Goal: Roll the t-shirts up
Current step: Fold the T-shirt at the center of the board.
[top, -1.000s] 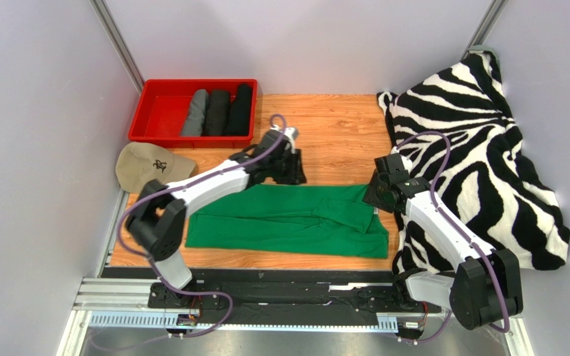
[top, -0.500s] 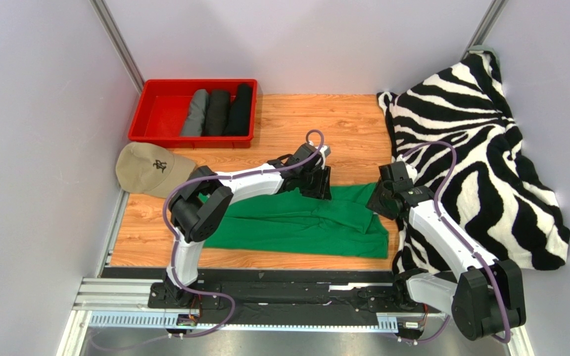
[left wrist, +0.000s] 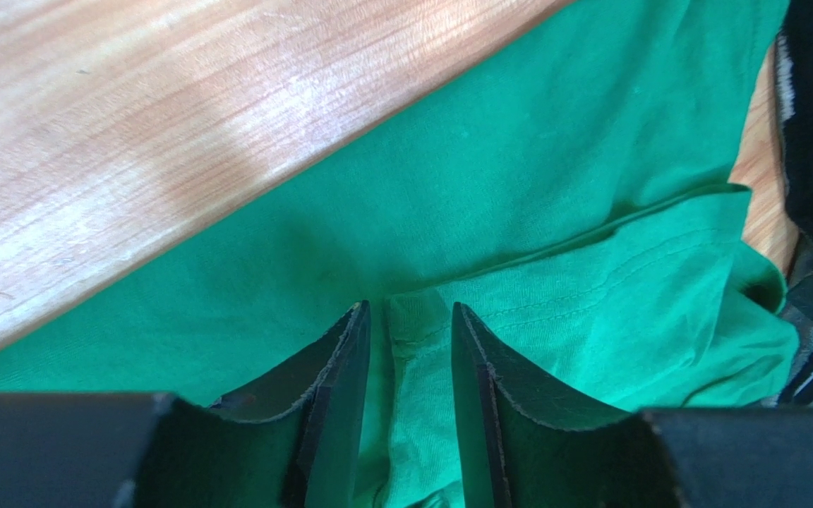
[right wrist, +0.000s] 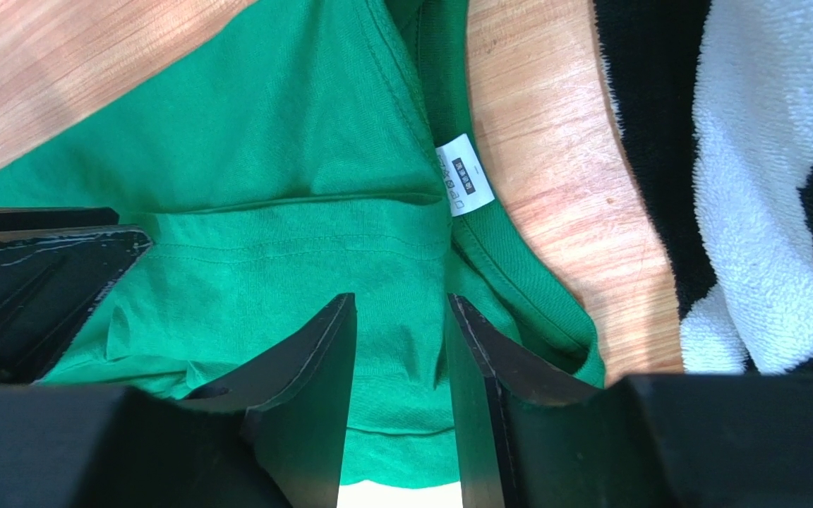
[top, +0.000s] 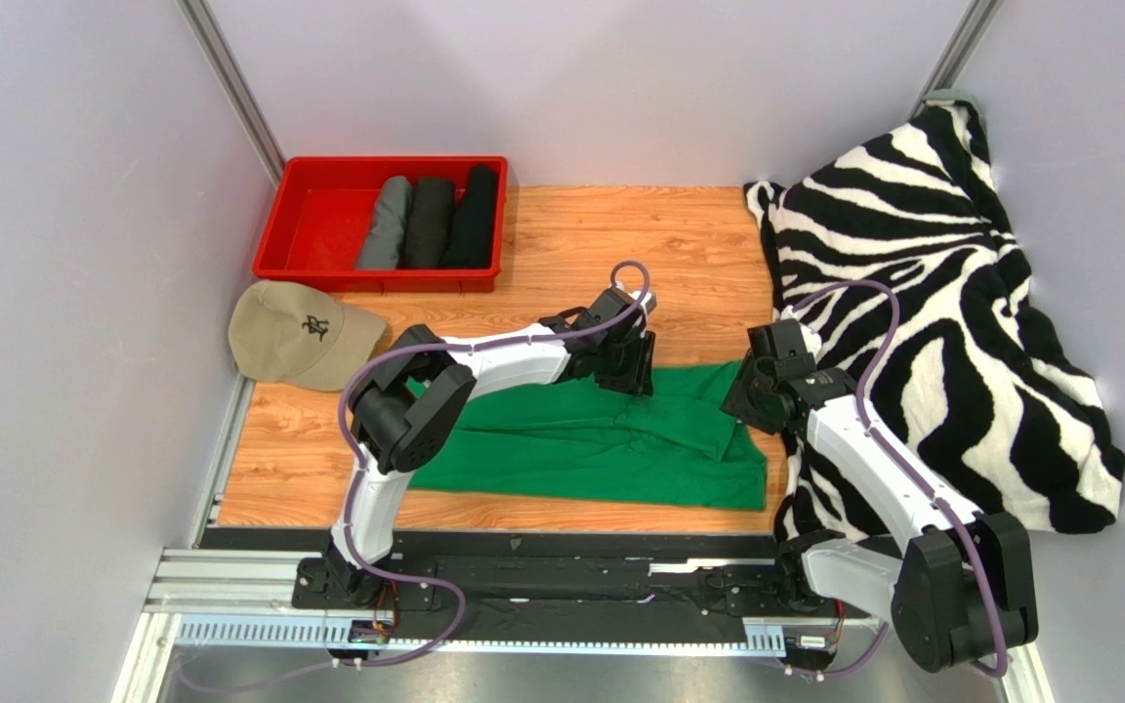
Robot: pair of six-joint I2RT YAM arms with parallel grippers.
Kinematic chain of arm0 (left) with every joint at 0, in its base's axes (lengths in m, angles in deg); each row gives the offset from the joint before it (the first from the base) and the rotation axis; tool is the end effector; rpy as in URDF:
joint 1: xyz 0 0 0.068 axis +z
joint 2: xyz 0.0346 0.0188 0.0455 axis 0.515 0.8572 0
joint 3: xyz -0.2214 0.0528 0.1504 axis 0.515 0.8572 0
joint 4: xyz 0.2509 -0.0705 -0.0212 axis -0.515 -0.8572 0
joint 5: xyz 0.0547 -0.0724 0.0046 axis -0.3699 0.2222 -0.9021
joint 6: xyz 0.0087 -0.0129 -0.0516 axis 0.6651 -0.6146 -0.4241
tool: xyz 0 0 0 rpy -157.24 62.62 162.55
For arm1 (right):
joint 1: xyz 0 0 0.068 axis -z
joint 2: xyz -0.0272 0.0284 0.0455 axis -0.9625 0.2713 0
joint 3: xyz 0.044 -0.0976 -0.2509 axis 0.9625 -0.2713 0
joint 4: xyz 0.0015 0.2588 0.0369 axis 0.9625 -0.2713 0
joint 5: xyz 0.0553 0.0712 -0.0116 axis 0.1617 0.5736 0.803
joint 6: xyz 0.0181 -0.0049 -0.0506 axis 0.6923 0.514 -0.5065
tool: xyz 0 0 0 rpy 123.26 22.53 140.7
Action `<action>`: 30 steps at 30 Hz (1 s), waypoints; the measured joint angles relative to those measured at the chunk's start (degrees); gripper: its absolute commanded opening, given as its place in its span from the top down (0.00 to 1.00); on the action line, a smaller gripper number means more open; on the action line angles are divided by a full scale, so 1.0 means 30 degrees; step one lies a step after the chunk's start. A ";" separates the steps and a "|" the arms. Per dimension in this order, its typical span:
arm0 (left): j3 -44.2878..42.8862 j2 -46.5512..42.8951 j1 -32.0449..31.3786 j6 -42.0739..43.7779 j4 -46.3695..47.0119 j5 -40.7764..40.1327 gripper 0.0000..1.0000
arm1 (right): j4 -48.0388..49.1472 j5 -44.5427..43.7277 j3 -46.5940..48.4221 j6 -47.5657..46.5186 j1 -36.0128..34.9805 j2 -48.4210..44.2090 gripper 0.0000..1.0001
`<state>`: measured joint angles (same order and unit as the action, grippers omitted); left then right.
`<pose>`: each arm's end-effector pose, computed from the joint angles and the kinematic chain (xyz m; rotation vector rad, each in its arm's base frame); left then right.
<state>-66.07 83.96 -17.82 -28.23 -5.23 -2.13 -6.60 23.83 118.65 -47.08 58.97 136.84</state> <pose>0.2934 -0.3432 0.1657 0.3934 2.5561 -0.7914 0.2029 0.0503 0.2138 0.5614 2.5707 0.1366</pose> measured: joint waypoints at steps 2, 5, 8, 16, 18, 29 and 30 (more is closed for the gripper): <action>0.0000 0.0087 -0.0080 0.0036 -0.0007 0.0000 0.60 | 0.0044 0.0007 0.0000 0.0000 0.0000 0.0000 0.60; 0.0000 0.0109 -0.0262 0.0073 -0.0022 0.0022 0.67 | 0.0160 0.0007 0.0000 0.0000 0.0000 0.0080 0.60; 0.0000 0.0109 -0.0444 0.0080 -0.0022 0.0022 0.78 | 0.0240 0.0000 0.0000 -0.0007 0.0000 0.0277 0.60; 0.0342 -0.0066 -0.0663 0.0036 0.0153 0.0000 0.92 | 0.0663 -0.0379 0.0015 -0.0080 0.0022 0.1515 0.61; 0.0816 -0.0415 -0.0736 0.0029 0.0175 -0.0007 0.94 | 0.0765 -0.0517 0.0080 -0.0102 0.0036 0.2069 0.61; 0.2178 -0.1639 -0.1005 -0.0036 0.0481 0.0000 0.98 | 0.1807 -0.0678 0.0189 -0.0138 0.0168 0.3599 0.83; 0.2186 -0.1639 -0.1005 -0.0036 0.0481 0.0000 0.98 | 0.1894 -0.0678 0.0189 -0.0138 0.0168 0.3606 0.86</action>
<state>-59.51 79.04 -20.84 -28.34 -3.79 -2.13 -0.92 21.80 119.22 -47.50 59.47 147.65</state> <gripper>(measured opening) 0.061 0.248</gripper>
